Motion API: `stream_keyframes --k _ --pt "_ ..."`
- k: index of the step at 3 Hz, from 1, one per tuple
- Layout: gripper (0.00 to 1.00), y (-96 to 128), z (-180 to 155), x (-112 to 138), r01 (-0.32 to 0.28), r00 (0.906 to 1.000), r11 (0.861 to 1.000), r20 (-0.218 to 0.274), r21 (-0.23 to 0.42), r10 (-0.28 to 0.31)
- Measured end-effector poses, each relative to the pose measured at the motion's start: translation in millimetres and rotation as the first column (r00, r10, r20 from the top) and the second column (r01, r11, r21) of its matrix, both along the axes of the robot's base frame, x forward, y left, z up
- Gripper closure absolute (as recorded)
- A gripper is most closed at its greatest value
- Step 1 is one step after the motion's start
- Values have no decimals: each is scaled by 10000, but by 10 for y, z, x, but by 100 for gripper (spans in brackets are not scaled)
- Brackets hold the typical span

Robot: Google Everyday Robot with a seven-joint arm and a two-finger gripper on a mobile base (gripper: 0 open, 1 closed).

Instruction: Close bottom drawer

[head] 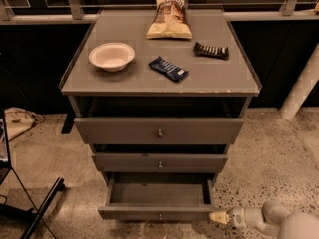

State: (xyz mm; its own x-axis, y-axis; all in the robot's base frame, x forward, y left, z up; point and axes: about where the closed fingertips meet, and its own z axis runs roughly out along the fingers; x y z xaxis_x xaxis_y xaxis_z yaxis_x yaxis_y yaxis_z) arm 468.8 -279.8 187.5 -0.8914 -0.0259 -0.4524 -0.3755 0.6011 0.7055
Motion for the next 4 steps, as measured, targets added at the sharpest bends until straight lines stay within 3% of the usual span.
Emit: stream_keyframes --k 1,4 --pt "100 116 -53 313 -334 9994 9994 81 -37 334" --pt "100 157 -143 523 -279 9994 9995 222 -110 282"
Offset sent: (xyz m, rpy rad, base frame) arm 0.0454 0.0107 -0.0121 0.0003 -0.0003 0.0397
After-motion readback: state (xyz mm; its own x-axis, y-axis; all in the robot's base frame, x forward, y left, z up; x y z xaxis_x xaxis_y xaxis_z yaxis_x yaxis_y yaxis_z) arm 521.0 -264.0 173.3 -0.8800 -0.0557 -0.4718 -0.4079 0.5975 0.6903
